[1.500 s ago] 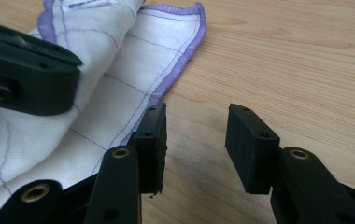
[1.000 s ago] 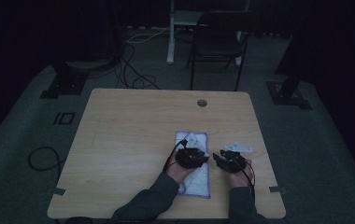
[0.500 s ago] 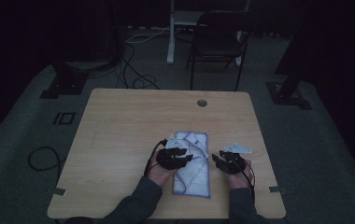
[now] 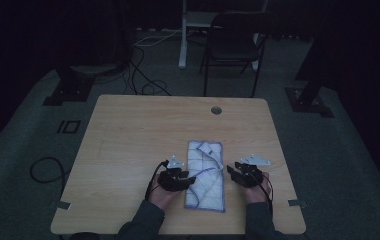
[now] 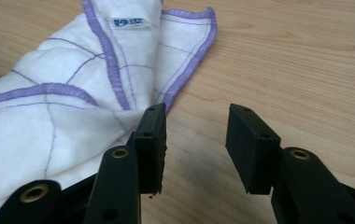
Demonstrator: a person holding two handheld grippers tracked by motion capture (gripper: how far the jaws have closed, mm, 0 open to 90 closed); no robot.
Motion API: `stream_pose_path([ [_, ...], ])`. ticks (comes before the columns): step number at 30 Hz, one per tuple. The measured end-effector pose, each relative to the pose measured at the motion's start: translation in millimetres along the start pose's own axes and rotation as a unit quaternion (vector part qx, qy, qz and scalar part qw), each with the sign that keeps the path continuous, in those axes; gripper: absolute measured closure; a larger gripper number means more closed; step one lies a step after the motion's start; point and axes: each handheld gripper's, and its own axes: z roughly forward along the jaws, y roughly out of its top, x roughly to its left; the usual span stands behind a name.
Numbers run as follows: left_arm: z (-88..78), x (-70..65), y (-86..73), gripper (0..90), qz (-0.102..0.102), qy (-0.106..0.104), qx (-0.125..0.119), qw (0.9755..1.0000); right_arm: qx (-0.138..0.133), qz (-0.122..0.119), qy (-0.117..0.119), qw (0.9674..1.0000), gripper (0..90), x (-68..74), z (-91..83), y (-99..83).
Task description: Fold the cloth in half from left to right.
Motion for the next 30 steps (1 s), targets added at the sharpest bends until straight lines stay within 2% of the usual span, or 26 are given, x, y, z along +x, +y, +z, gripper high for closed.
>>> stream_pose_path([
  [3, 0.6, -2.6, -0.6, 62.4, 0.004, 0.002, 0.002, 1.0, -0.002, -0.002, 0.001, 1.0, 58.3, 1.5, -3.5, -1.3],
  [7, -0.4, -7.5, -0.4, 79.2, 0.015, 0.002, 0.006, 0.9999, -0.008, 0.0, 0.001, 1.0, 58.2, 0.9, -7.9, -2.0],
  [10, -2.5, -11.2, -0.4, 85.2, 0.02, -0.001, 0.004, 0.9998, -0.01, 0.003, 0.004, 0.9999, 58.3, 1.6, -10.4, -2.6],
  [14, -6.5, -18.1, 0.6, 85.7, 0.027, -0.008, -0.006, 0.9996, -0.012, 0.0, 0.008, 0.9999, 58.0, 5.5, -13.6, -3.6],
  [20, -10.4, -27.5, 2.4, 84.6, 0.045, -0.002, -0.013, 0.9989, -0.009, -0.007, 0.017, 0.9998, 57.8, 11.9, -16.5, -6.2],
  [26, -9.4, -35.3, -0.5, 85.6, 0.045, -0.027, -0.011, 0.9986, -0.009, -0.004, 0.017, 0.9998, 57.7, 12.2, -17.7, -7.1],
  [30, -6.4, -47.1, 0.6, 85.4, 0.052, -0.059, -0.011, 0.9968, -0.008, -0.004, 0.018, 0.9998, 57.7, 12.7, -17.8, -7.2],
])
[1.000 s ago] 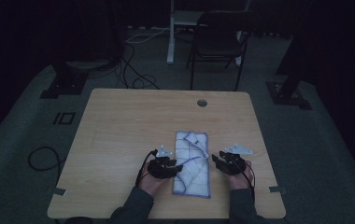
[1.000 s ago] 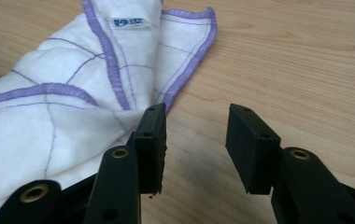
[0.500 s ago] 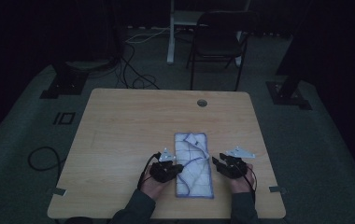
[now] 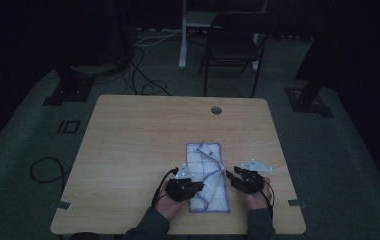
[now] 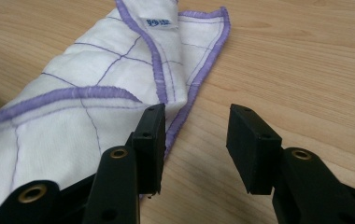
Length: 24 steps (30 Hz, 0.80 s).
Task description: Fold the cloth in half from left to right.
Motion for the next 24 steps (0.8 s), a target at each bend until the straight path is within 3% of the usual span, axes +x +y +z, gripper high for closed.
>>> stream_pose_path([
  [2, 2.0, -4.2, 0.3, 84.1, 0.005, -0.008, 0.002, 1.0, 0.0, -0.001, 0.001, 1.0, 57.7, 0.2, 0.1, 0.0],
  [4, 5.9, -12.9, -0.1, 79.6, 0.015, -0.035, 0.003, 0.9993, 0.007, -0.007, 0.01, 0.9999, 57.6, 1.6, 1.3, -0.4],
  [5, 5.9, -12.9, -0.1, 76.3, 0.015, -0.035, 0.003, 0.9993, 0.01, -0.009, 0.013, 0.9998, 57.6, 2.4, 1.8, -0.6],
  [6, 6.8, -19.0, -0.9, 73.3, 0.028, -0.051, 0.003, 0.9983, 0.013, -0.013, 0.016, 0.9997, 57.5, 3.4, 2.5, -0.7],
  [9, 8.1, -26.8, -1.8, 70.5, 0.04, -0.075, 0.009, 0.9963, 0.02, -0.021, 0.021, 0.9994, 57.4, 5.6, 4.2, -1.0],
  [18, 2.7, -31.4, -3.9, 66.0, 0.054, -0.093, 0.003, 0.9942, 0.029, -0.027, 0.022, 0.999, 57.3, 6.6, 7.1, -2.1],
  [19, 0.1, -34.3, -2.9, 66.0, 0.061, -0.101, -0.001, 0.993, 0.031, -0.028, 0.021, 0.9989, 57.2, 6.5, 7.6, -2.2],
  [23, -3.6, -34.9, -2.3, 65.2, 0.064, -0.105, -0.013, 0.9923, 0.036, -0.033, 0.019, 0.9986, 57.0, 8.2, 8.2, -2.6],
  [24, -5.3, -34.0, -2.9, 65.2, 0.067, -0.095, -0.014, 0.9931, 0.036, -0.034, 0.019, 0.9986, 57.0, 8.2, 8.1, -2.7],
])
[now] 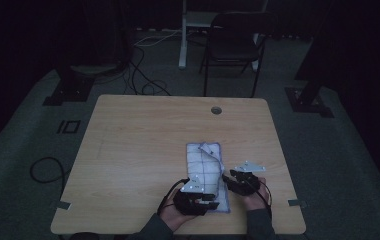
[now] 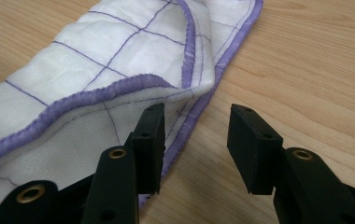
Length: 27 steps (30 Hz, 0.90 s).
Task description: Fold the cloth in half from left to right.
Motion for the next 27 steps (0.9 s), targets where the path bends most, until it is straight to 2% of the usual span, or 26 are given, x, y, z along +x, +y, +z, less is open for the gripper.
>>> stream_pose_path([
  [1, -2.2, 0.9, -1.3, 65.2, -0.001, 0.009, 0.0, 1.0, 0.0, -0.001, 0.0, 1.0, 56.9, -0.2, -0.2, -0.2],
  [3, -6.1, 4.6, -5.5, 65.2, -0.002, 0.043, 0.004, 0.9991, 0.002, -0.002, 0.001, 1.0, 56.9, -0.1, -0.6, -1.2],
  [5, -7.5, 11.0, -11.8, 65.2, 0.006, 0.089, 0.016, 0.9959, 0.004, -0.004, 0.001, 1.0, 56.8, 0.9, -0.6, -2.4],
  [9, -4.4, 24.2, -22.5, 63.7, -0.008, 0.131, 0.03, 0.9909, 0.01, -0.015, -0.001, 0.9998, 56.8, 5.7, 0.5, -3.5],
  [14, 3.8, 26.8, -28.7, 60.6, -0.004, 0.151, 0.048, 0.9874, 0.015, -0.017, -0.002, 0.9997, 56.8, 8.0, 1.0, -4.9],
  [16, 6.2, 25.3, -30.4, 62.0, 0.005, 0.162, 0.049, 0.9856, 0.018, -0.021, -0.002, 0.9996, 56.8, 8.7, 1.7, -5.5],
  [17, 6.6, 24.4, -30.5, 64.3, 0.014, 0.17, 0.052, 0.984, 0.02, -0.024, -0.003, 0.9995, 56.7, 9.1, 2.2, -5.7],
  [18, 6.5, 24.2, -30.0, 67.5, 0.017, 0.171, 0.055, 0.9835, 0.024, -0.026, -0.005, 0.9994, 56.7, 9.7, 2.7, -5.9],
  [20, 4.9, 25.1, -29.1, 79.8, 0.015, 0.174, 0.058, 0.9829, 0.026, -0.028, -0.005, 0.9992, 57.1, 10.4, 3.3, -6.2],
  [22, 1.4, 26.8, -28.8, 87.5, 0.011, 0.172, 0.057, 0.9834, 0.026, -0.027, -0.002, 0.9993, 57.4, 9.7, 3.4, -6.4],
  [25, -4.5, 26.6, -29.2, 89.6, 0.015, 0.178, 0.058, 0.9822, 0.026, -0.029, -0.001, 0.9992, 57.6, 9.6, 3.5, -6.4],
  [27, -9.9, 27.9, -30.7, 89.9, 0.012, 0.183, 0.054, 0.9816, 0.026, -0.03, -0.002, 0.9992, 57.7, 9.6, 3.5, -6.5],
])
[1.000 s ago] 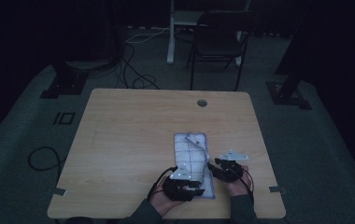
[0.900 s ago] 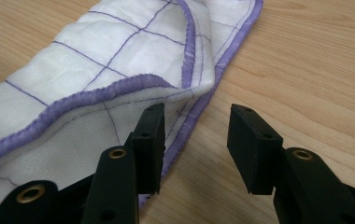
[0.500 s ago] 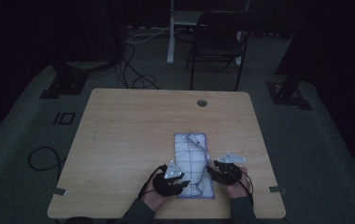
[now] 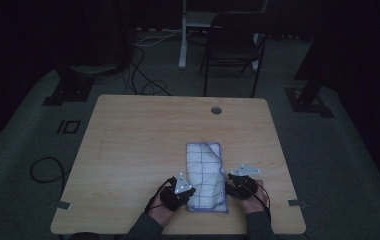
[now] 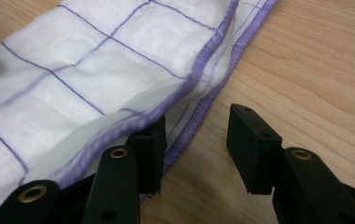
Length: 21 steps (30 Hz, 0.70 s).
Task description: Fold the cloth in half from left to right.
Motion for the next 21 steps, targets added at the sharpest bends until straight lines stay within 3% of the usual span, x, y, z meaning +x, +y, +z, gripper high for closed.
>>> stream_pose_path([
  [5, -10.4, 9.1, -7.6, 89.8, -0.015, 0.013, -0.005, 0.9998, 0.001, -0.001, -0.001, 1.0, 57.9, 0.2, 0.0, 0.1],
  [10, -8.4, 9.2, -12.1, 82.4, -0.017, 0.0, -0.012, 0.9998, 0.002, 0.0, -0.001, 1.0, 56.8, -0.2, 0.1, 0.8],
  [13, -8.0, 8.7, -12.5, 80.6, -0.015, -0.001, -0.013, 0.9998, 0.0, 0.002, -0.014, 0.9999, 57.6, -2.2, -0.4, 2.5],
  [17, -9.7, 11.7, -13.1, 78.9, -0.022, -0.009, -0.019, 0.9995, -0.012, 0.024, -0.034, 0.9991, 59.4, -10.8, -2.5, 5.6],
  [21, -13.2, 22.4, -4.5, 73.9, -0.033, 0.007, -0.033, 0.9989, -0.03, 0.044, -0.03, 0.9981, 59.5, -19.4, -4.2, 10.1],
])
